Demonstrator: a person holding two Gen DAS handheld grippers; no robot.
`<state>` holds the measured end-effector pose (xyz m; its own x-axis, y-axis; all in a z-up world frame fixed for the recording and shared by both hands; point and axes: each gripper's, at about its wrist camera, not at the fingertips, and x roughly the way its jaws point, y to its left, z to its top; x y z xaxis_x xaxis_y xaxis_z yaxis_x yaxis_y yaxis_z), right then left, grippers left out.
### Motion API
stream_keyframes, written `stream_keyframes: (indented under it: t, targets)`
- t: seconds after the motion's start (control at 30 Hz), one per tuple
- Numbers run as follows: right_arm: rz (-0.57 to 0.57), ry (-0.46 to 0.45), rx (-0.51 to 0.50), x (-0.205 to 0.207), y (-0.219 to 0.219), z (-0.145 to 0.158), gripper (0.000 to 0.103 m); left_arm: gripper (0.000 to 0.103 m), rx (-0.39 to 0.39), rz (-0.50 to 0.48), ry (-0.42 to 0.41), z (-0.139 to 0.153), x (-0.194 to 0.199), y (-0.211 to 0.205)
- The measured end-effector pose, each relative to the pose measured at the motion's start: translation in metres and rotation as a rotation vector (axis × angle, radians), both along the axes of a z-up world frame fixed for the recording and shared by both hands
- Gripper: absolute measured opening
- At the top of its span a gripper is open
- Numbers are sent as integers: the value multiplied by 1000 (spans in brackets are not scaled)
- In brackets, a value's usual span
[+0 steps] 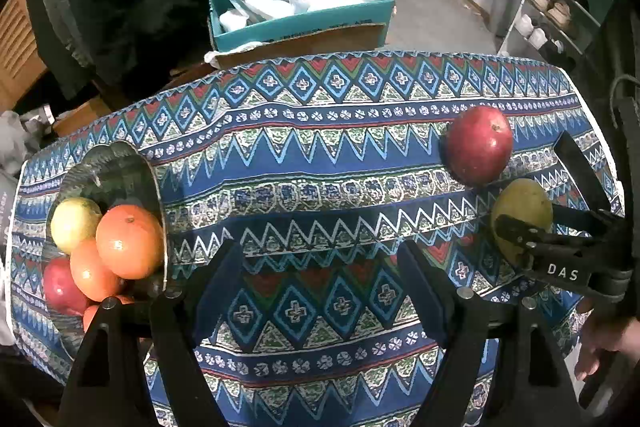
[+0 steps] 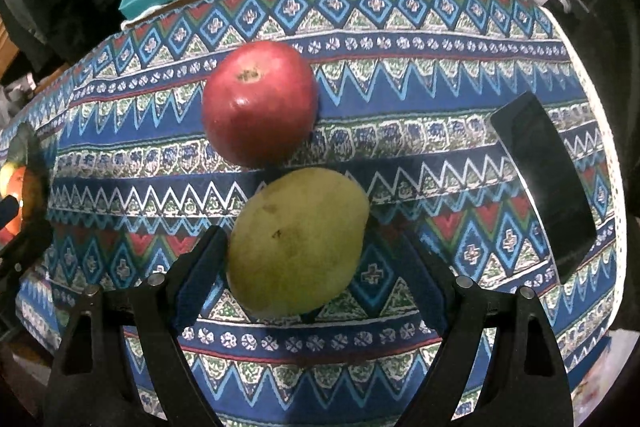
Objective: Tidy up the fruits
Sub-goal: 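Grasp the red apple with the left tool while the right tool grasps the yellow pear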
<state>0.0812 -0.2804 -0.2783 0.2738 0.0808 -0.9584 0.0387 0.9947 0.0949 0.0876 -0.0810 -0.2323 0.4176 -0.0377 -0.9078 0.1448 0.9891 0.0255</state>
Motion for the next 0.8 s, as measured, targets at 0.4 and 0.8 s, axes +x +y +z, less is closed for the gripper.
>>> stream_keyframes:
  t: [0.4,0.8]
  targets:
    - [40,-39,0,-3,-7,7,68,81,-73,-24,22,-2,12,-22]
    - [-41,-144,-97,13,-64,36,67,81,-152,-92,25,-2,40,-78]
